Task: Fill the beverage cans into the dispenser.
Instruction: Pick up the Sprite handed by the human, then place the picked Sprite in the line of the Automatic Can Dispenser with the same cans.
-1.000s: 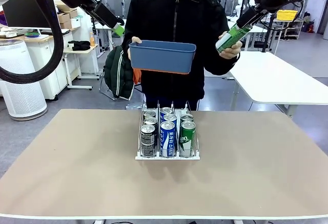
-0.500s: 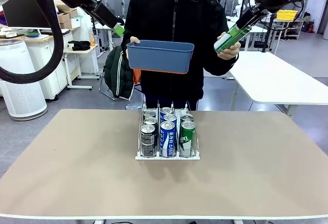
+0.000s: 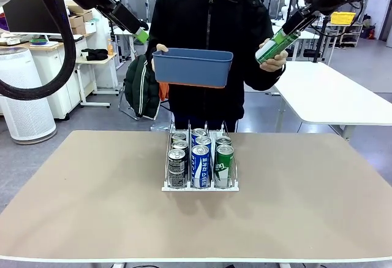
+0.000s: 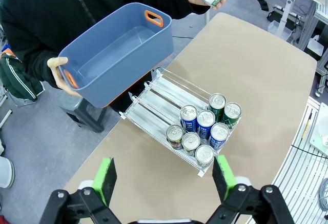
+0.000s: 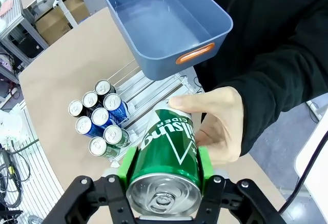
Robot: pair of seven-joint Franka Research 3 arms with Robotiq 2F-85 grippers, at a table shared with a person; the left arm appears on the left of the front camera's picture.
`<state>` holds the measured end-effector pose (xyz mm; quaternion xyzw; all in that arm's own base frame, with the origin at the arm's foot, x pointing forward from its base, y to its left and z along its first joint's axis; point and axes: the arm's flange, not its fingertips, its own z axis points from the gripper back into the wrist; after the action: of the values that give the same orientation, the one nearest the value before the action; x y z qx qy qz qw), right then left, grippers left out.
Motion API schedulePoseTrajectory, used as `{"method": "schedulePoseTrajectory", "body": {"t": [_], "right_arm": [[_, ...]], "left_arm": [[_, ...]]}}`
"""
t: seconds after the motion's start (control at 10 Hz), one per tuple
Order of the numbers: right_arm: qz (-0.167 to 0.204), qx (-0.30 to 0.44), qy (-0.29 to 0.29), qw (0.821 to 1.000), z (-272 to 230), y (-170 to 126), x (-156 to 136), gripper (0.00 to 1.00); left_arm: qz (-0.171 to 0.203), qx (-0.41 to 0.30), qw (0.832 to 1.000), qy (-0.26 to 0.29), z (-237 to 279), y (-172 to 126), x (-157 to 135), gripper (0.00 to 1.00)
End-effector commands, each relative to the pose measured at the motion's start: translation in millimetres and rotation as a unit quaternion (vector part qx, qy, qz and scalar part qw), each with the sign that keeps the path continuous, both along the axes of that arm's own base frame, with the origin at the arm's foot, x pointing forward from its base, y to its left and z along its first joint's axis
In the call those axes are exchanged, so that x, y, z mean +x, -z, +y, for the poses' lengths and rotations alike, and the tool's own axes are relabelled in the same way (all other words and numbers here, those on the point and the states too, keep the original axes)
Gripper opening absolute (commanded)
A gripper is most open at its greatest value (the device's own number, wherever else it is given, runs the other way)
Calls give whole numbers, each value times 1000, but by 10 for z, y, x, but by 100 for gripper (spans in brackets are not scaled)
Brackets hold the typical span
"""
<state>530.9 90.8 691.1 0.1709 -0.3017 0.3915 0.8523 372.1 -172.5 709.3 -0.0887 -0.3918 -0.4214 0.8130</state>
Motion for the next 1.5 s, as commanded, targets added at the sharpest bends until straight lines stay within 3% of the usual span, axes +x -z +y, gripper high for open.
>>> {"method": "schedulePoseTrajectory", "body": {"t": [0.0, 1.4], "right_arm": [[-2, -1, 3, 1000, -12, 2, 8, 0], [-2, -1, 3, 1000, -12, 2, 8, 0]], "left_arm": [[0, 1, 1000, 0, 4, 1, 2, 100], [0, 1, 1000, 0, 4, 1, 2, 100]]}}
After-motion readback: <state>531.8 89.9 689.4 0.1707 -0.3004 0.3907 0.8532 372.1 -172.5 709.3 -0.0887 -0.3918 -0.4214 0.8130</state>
